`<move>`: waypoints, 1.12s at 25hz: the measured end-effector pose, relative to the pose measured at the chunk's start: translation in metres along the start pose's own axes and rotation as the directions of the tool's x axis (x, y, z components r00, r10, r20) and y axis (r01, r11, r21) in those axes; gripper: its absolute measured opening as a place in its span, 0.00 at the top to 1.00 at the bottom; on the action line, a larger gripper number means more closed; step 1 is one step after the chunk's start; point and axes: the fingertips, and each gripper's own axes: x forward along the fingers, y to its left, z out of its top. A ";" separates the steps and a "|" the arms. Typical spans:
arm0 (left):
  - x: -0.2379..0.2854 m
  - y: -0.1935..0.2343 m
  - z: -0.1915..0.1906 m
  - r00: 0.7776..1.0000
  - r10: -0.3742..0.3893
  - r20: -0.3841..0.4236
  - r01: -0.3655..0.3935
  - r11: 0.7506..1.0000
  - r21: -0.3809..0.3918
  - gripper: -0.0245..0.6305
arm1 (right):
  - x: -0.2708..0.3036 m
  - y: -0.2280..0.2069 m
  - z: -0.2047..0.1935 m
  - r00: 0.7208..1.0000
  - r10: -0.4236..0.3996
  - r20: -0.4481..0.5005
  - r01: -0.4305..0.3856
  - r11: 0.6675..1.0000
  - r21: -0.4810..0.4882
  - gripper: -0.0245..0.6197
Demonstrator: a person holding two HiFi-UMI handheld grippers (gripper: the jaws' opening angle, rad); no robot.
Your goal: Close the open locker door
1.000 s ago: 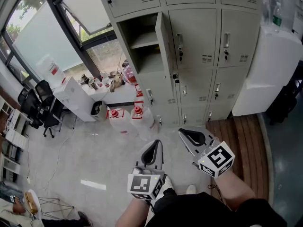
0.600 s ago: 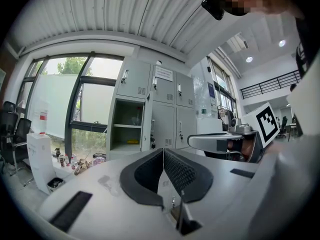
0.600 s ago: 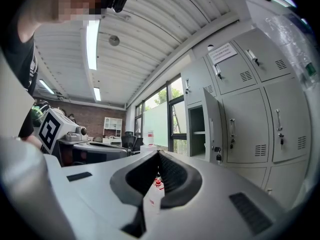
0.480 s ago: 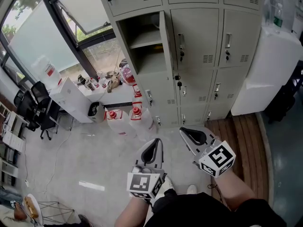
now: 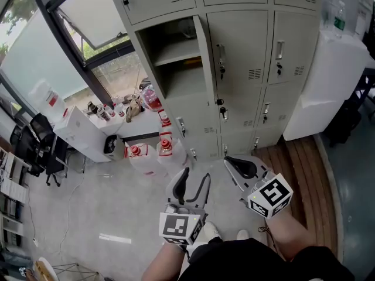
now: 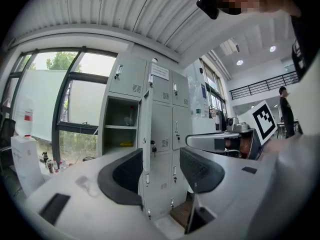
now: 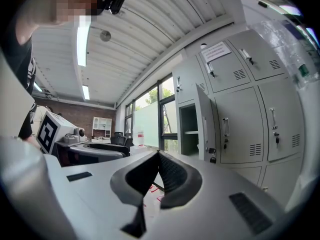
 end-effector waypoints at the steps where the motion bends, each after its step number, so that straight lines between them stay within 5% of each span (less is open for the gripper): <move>1: 0.002 0.004 0.000 1.000 -0.009 0.001 0.009 1.000 0.002 0.64 | 0.003 -0.002 0.001 1.000 -0.011 0.001 0.011 1.000 0.001 0.88; 13: 0.032 0.042 0.000 0.989 -0.149 0.005 0.149 0.989 0.017 0.64 | 0.039 -0.018 0.003 0.987 -0.162 0.010 0.162 0.987 0.010 0.88; 28: 0.059 0.054 -0.009 0.974 -0.228 -0.006 0.228 0.973 0.017 0.64 | 0.056 -0.032 0.001 0.973 -0.231 -0.012 0.231 0.973 -0.002 0.88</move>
